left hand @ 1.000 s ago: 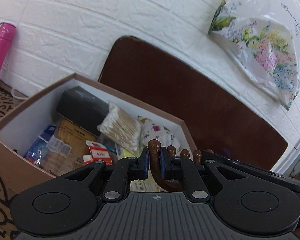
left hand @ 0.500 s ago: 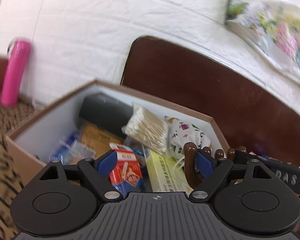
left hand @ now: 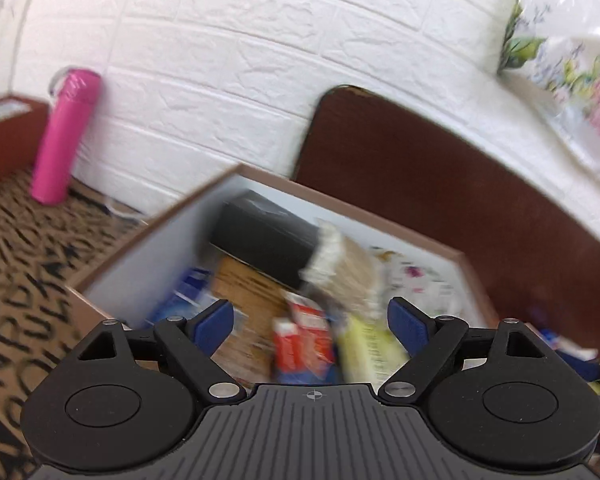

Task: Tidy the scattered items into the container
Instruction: 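Open the left tool to release the comb and withdraw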

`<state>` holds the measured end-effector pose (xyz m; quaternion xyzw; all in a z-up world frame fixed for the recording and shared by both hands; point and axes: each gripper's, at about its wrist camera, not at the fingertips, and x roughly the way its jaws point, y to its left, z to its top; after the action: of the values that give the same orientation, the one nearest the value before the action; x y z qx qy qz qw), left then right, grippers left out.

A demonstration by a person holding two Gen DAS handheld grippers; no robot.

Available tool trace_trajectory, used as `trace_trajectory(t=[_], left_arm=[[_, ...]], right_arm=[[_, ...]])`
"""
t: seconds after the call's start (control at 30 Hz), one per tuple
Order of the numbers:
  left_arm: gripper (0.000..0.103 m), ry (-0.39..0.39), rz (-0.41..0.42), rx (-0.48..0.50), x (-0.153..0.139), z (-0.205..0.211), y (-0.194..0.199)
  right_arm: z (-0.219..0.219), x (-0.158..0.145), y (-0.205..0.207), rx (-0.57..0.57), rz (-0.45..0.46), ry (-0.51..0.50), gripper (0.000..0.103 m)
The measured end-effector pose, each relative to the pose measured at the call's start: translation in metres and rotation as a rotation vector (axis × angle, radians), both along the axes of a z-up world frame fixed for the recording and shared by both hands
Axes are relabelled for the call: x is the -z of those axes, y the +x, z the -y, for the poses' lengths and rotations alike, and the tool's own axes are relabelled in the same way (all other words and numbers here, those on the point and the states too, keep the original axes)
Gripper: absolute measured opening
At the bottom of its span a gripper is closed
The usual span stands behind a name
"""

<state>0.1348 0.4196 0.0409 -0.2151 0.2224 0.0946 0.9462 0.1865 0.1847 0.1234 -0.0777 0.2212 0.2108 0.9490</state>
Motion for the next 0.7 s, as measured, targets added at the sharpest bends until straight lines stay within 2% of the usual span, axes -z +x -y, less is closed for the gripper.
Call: trace_trajectory(t=[0.1,0.27,0.37,0.7], left_arm=[[0.093,0.007,-0.001,0.052,0.001,0.014,0.001],[0.101,0.033,0.012,0.108,0.004,0.034,-0.006],[0.103,0.004,0.031,0.127,-0.001,0.042,-0.016],[0.103,-0.044,0.063,0.122,-0.012,0.067,-0.048]], right_arm=[[-0.003,-0.007,-0.01,-0.039,0.024,0.015,0.076],[0.001,-0.015,-0.024,-0.141,0.039,0.092,0.088],[0.005,-0.018,-0.03,-0.199,0.027,0.13,0.091],[0.036,-0.027,-0.056,-0.204,0.04,0.19,0.093]])
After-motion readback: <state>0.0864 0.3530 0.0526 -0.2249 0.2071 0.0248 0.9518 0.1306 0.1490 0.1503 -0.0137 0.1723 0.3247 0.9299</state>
